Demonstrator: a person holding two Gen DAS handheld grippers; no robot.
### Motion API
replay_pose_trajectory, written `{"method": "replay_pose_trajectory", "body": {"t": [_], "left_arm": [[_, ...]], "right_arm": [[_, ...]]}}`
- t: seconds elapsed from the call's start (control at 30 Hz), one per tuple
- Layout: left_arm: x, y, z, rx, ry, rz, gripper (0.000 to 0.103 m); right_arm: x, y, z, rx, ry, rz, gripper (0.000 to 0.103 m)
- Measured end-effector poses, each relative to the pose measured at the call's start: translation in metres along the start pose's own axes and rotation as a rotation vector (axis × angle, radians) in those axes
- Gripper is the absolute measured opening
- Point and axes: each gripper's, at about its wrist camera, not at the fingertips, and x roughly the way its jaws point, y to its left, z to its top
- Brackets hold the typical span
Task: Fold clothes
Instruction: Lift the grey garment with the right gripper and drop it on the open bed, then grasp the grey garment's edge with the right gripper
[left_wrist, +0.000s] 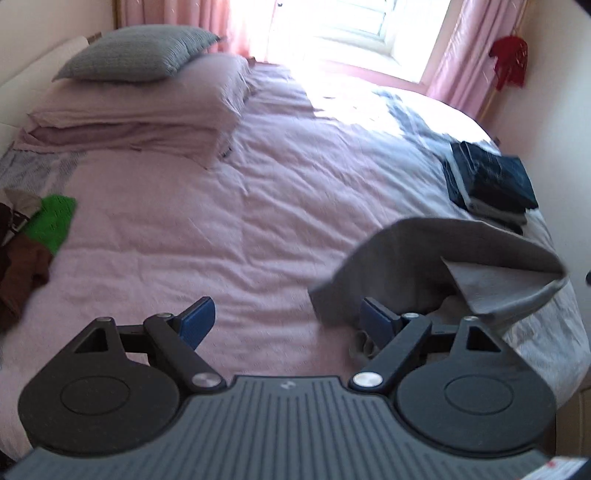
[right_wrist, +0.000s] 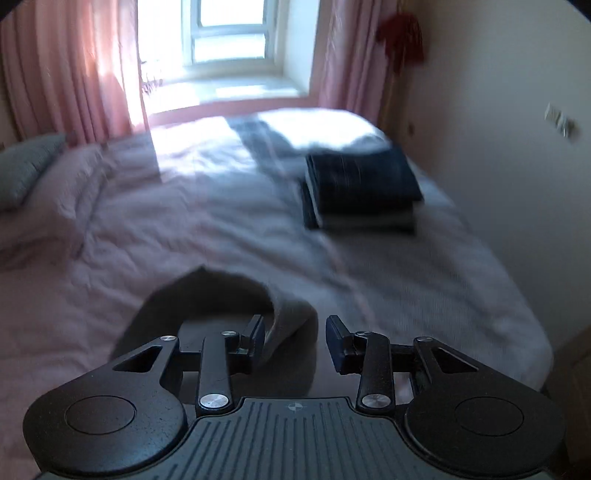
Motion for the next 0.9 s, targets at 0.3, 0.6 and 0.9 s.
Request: {"method": "replay_pose_trajectory", "body": {"t": [0.3,0.6,0.9], "left_arm": [[0.005,-0.077,-0.055,0.146,0.152,-0.002,0.083],[-0.019,-0.080,-0.064,0.241,0.137,-0.036,0.083],[-0.035,-0.065,-0.080,0.288,0.128,-0.071,0.083]], "right_arm": [[0.006,-0.020,-0.041,-0.021,0.182,0.137,0.035],[-0.020,-0.006,-0.092,-0.004,0.143,0.161,0.036],[-0.039,0.015,-0.129,0.013,0.133,0.148,0.036]]}}
